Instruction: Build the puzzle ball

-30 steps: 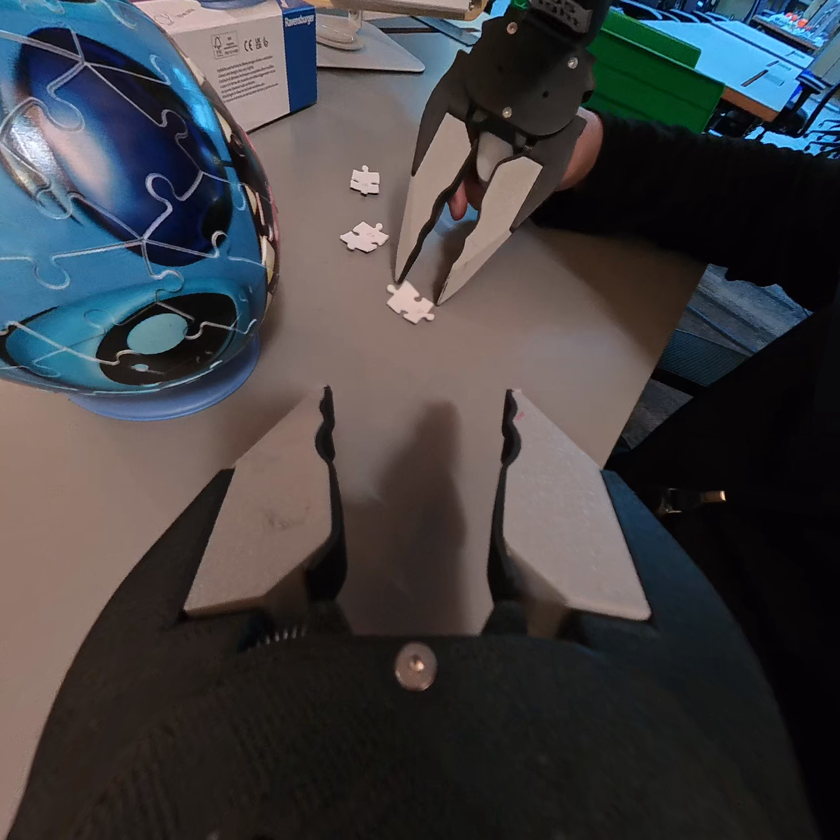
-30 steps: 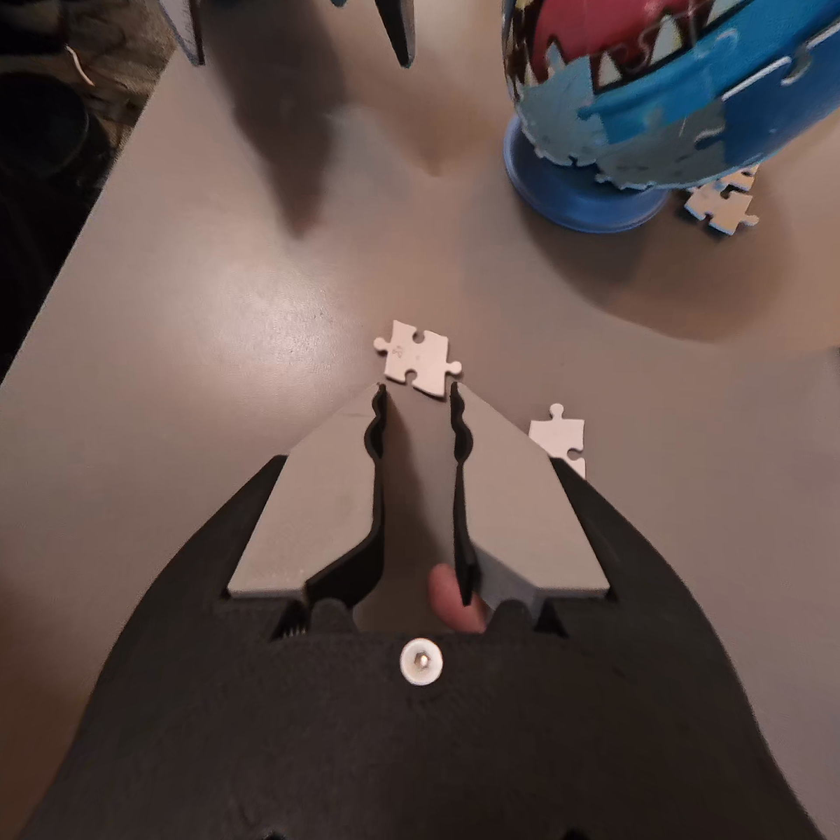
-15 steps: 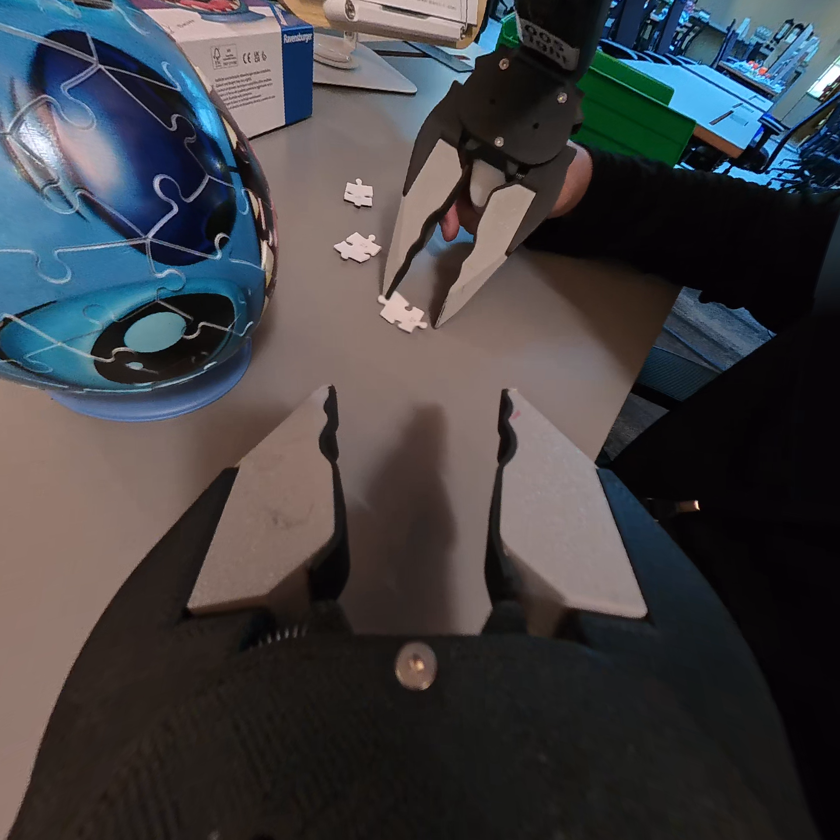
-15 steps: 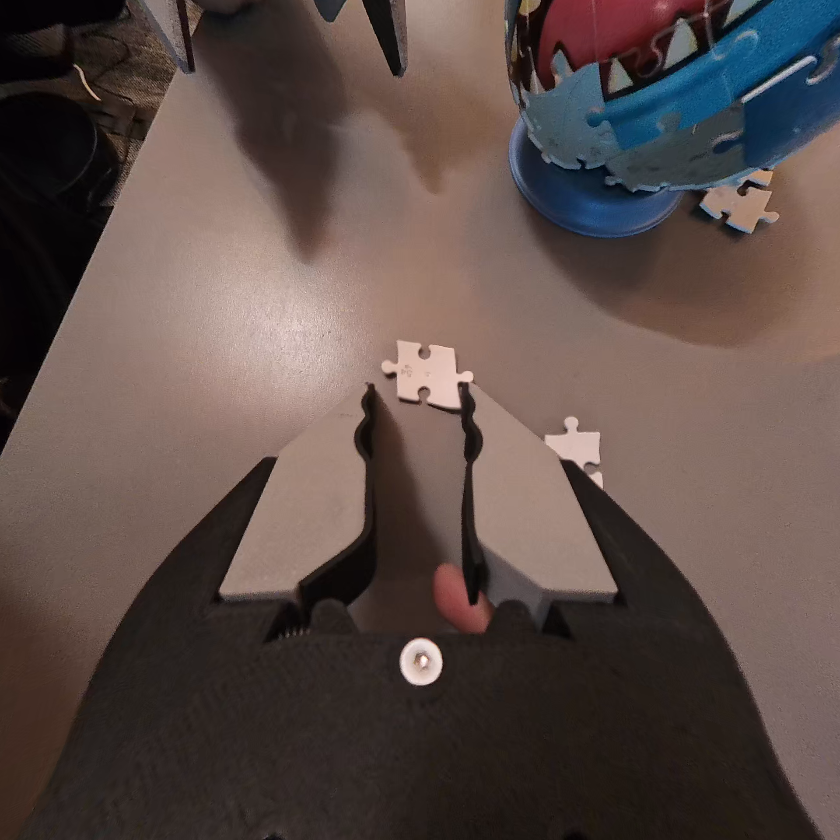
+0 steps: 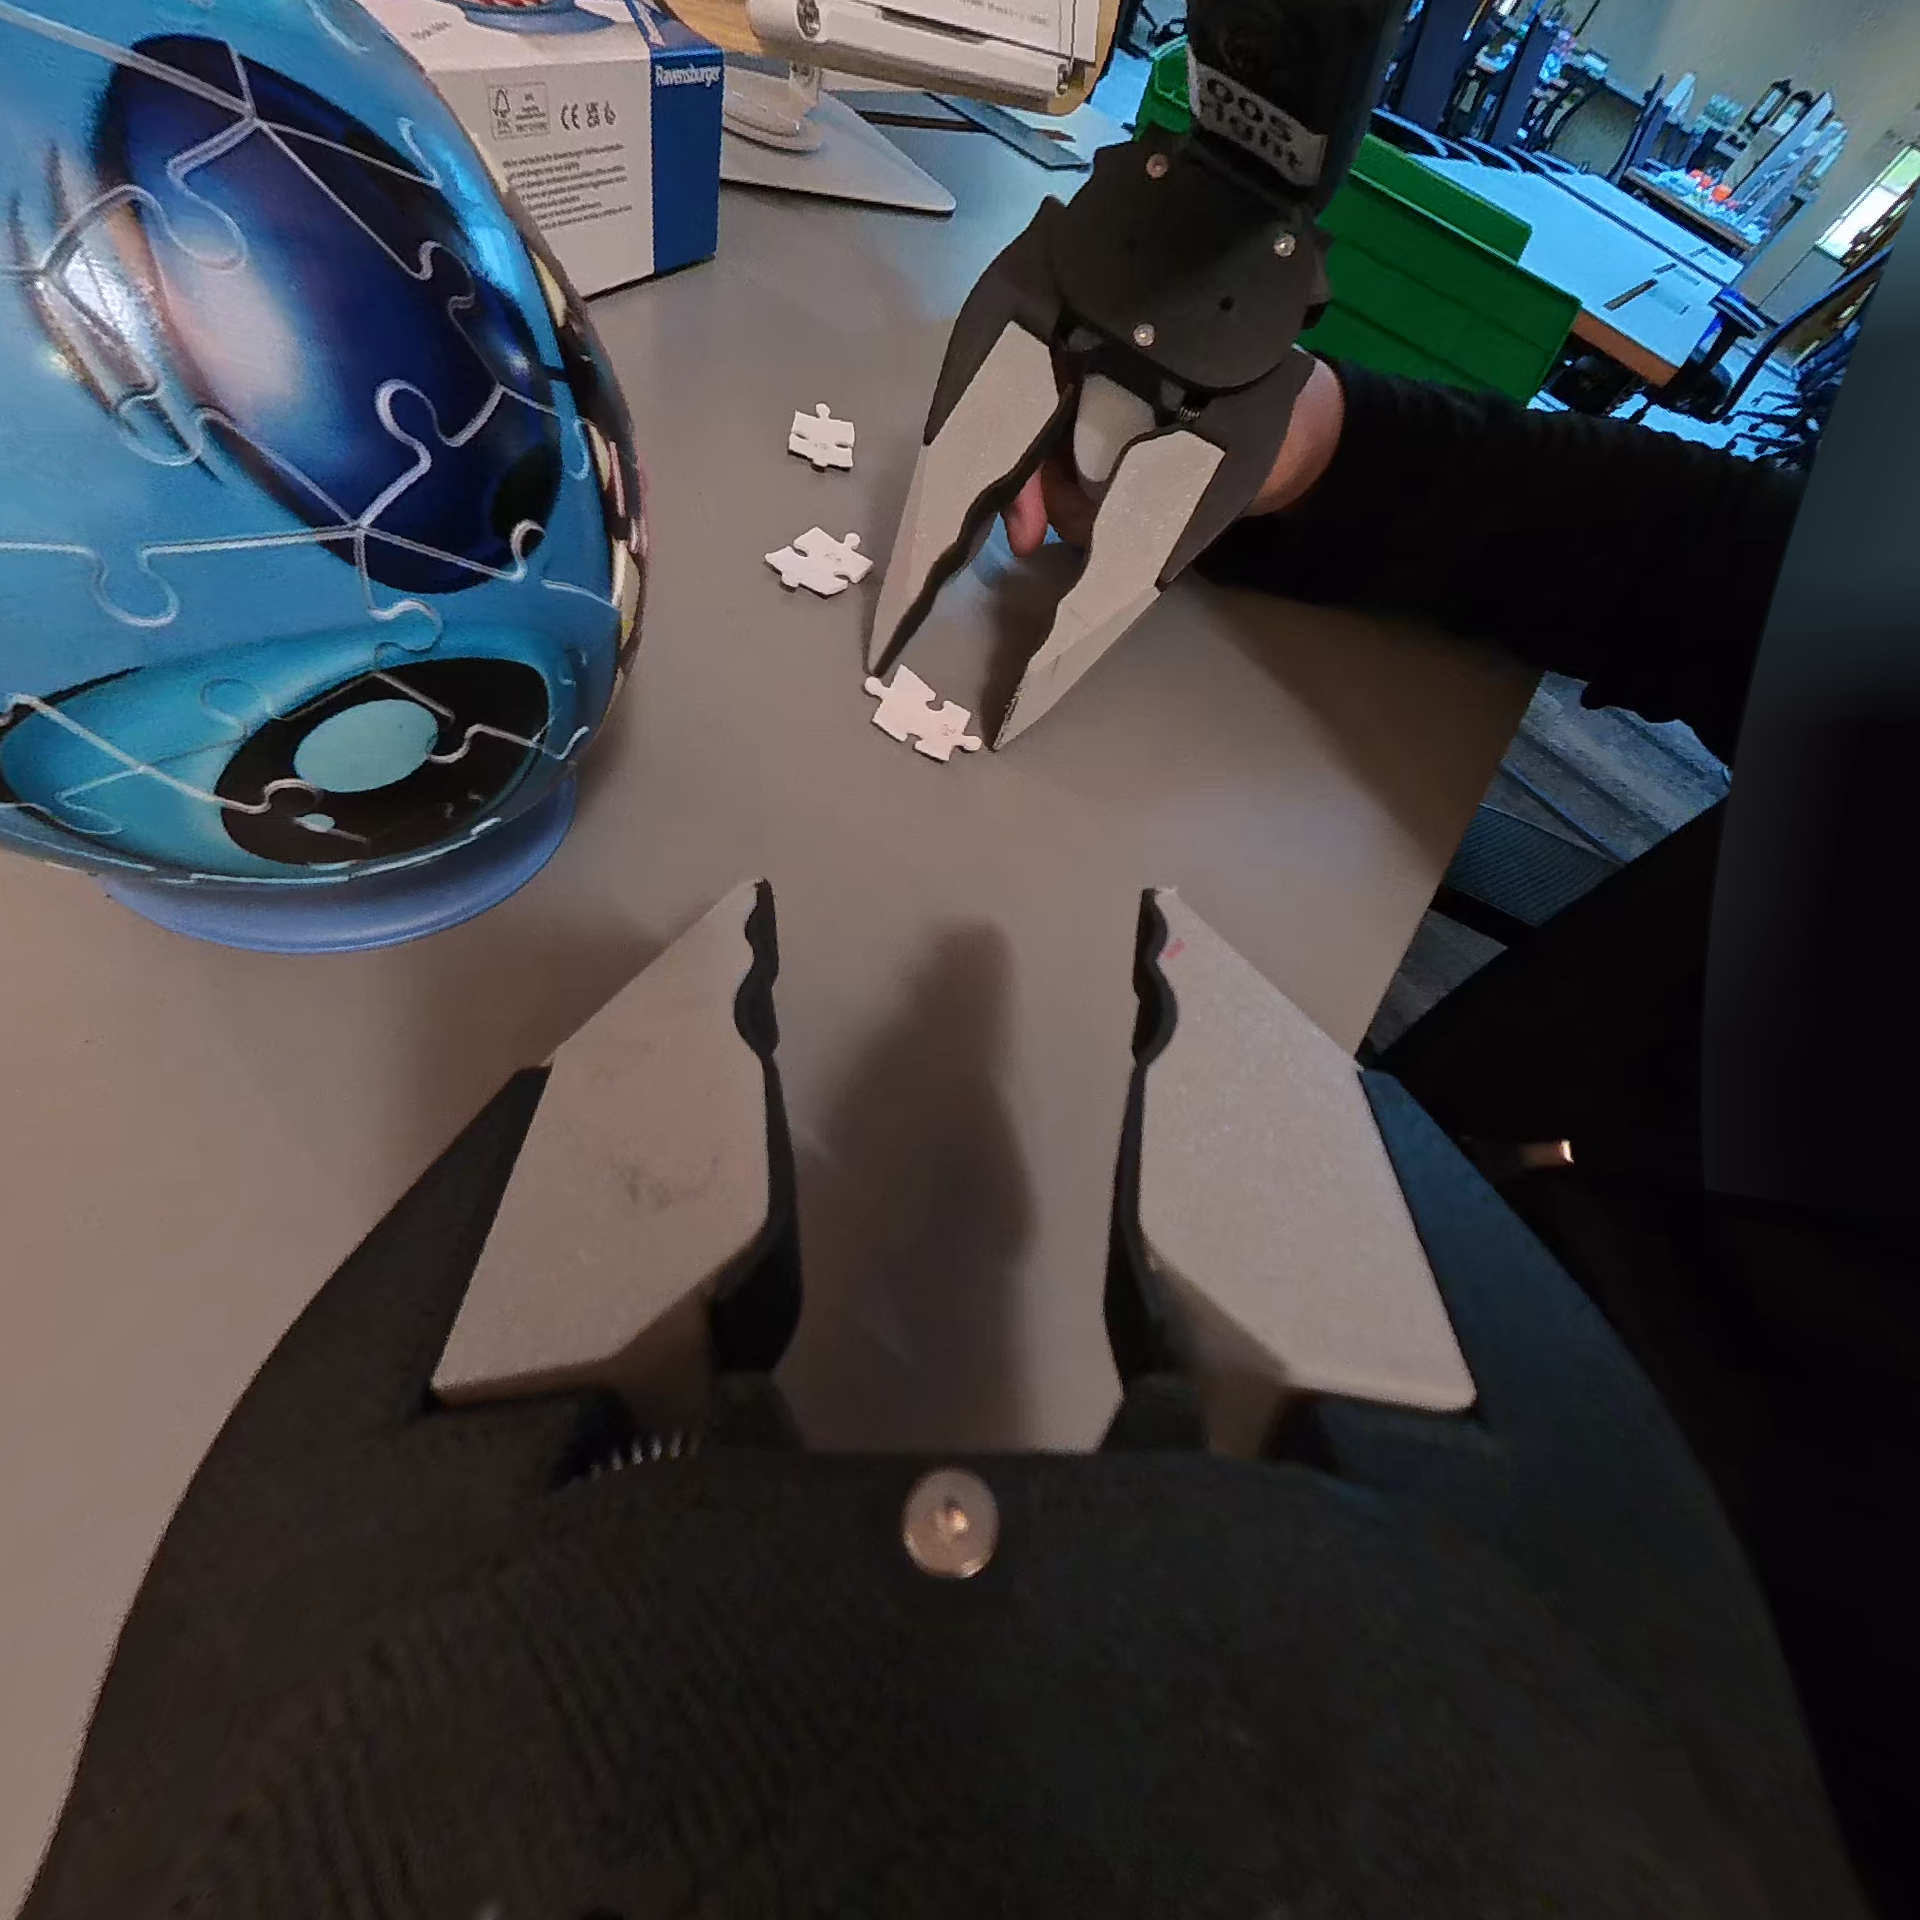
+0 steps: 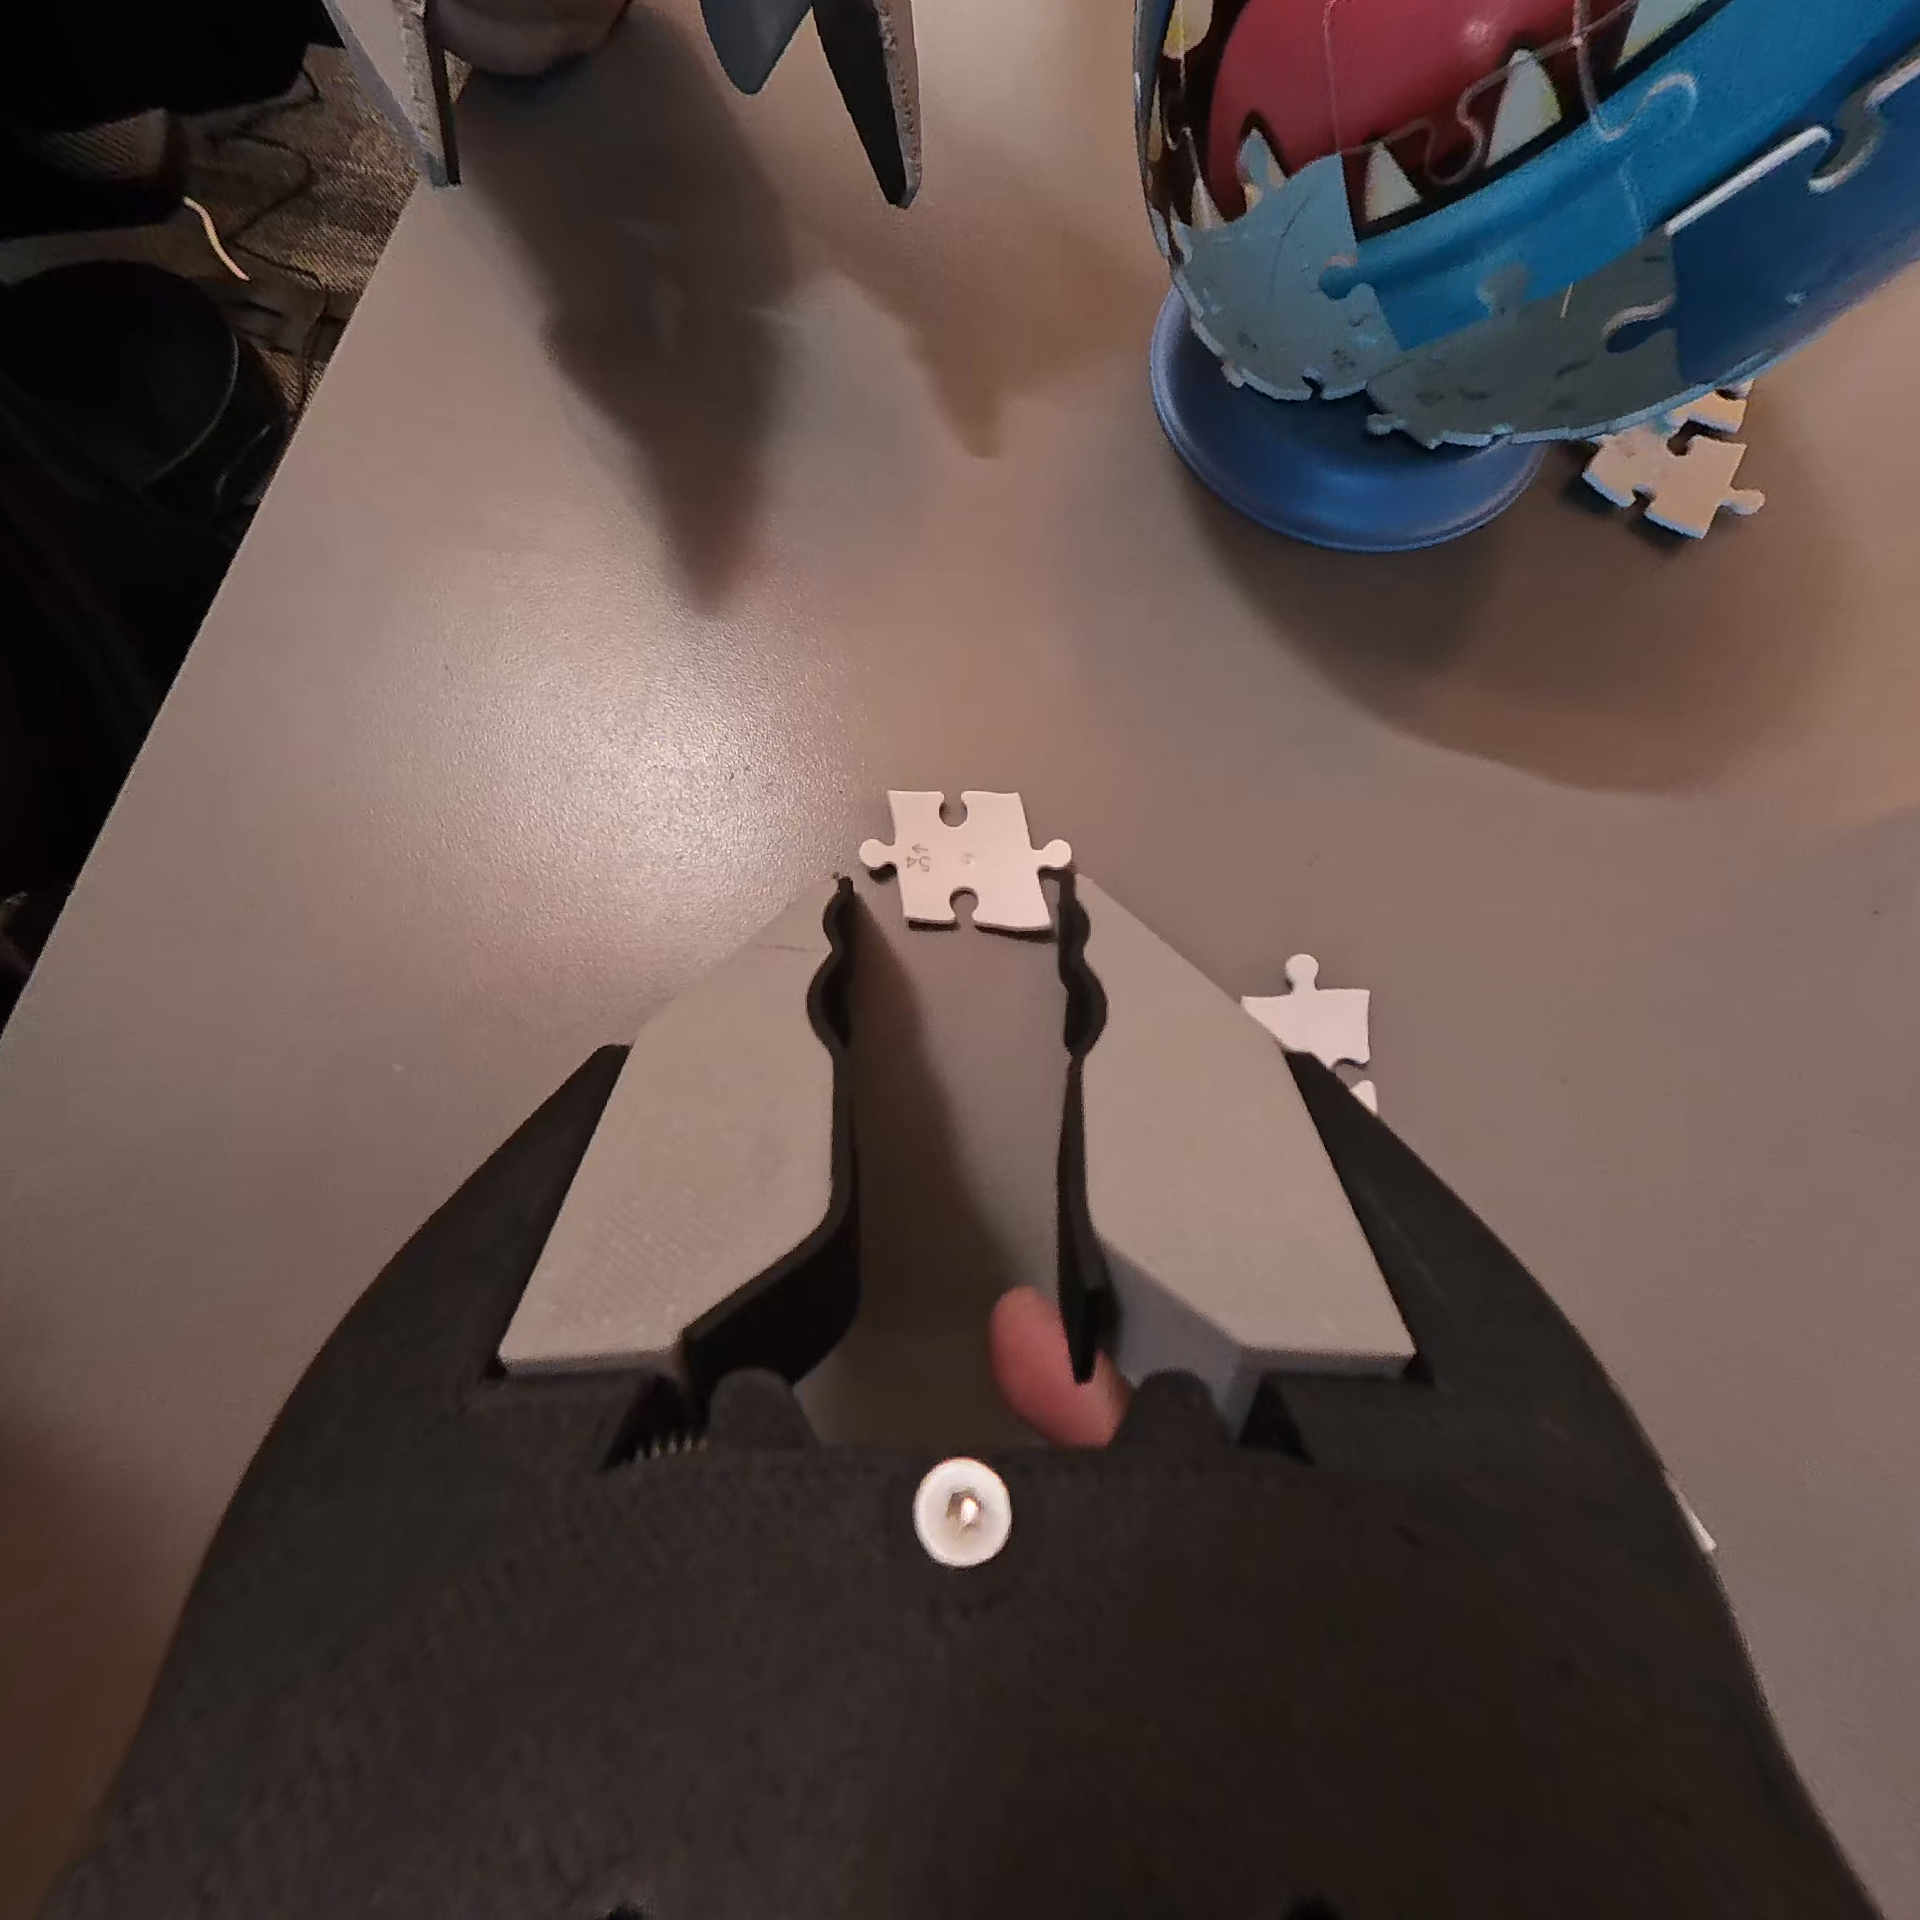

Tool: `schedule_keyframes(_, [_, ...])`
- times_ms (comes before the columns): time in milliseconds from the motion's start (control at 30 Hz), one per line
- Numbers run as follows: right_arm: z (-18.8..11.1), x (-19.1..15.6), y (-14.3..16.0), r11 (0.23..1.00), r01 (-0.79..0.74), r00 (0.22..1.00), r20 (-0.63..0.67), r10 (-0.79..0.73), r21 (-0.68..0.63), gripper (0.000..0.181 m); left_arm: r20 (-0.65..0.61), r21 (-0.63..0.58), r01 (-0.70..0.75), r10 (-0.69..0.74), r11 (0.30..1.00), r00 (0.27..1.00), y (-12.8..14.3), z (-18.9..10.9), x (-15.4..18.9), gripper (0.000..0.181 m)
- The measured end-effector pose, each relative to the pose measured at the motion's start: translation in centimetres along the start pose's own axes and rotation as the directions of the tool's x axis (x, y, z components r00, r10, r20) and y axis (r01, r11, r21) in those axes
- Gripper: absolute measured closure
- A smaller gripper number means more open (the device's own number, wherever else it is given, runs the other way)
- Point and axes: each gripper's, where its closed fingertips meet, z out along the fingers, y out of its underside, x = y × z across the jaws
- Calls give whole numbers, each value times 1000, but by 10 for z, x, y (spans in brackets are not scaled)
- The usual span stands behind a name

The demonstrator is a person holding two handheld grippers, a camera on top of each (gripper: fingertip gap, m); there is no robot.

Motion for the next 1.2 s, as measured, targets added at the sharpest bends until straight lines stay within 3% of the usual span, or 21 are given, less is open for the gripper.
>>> schedule_keyframes(500, [-2,-5,2,1000,17,1000,23,-16,-20,151,-14,13,23,-23,1000,1000,-1,-2,-1,115])
schedule_keyframes(667, [-7,-9,3,998,47,998,36,-45,-38,160,-16,15,26,-26,1000,1000,-1,-2,-1,115])
schedule_keyframes(833, [-4,-4,1,1000,17,1000,18,-16,-21,151,-20,17,32,-31,999,999,-2,-2,-1,115])
schedule_keyframes(1200, [-5,-8,4,998,26,999,22,-25,-55,154,-21,21,36,-36,999,999,-2,-3,-2,116])
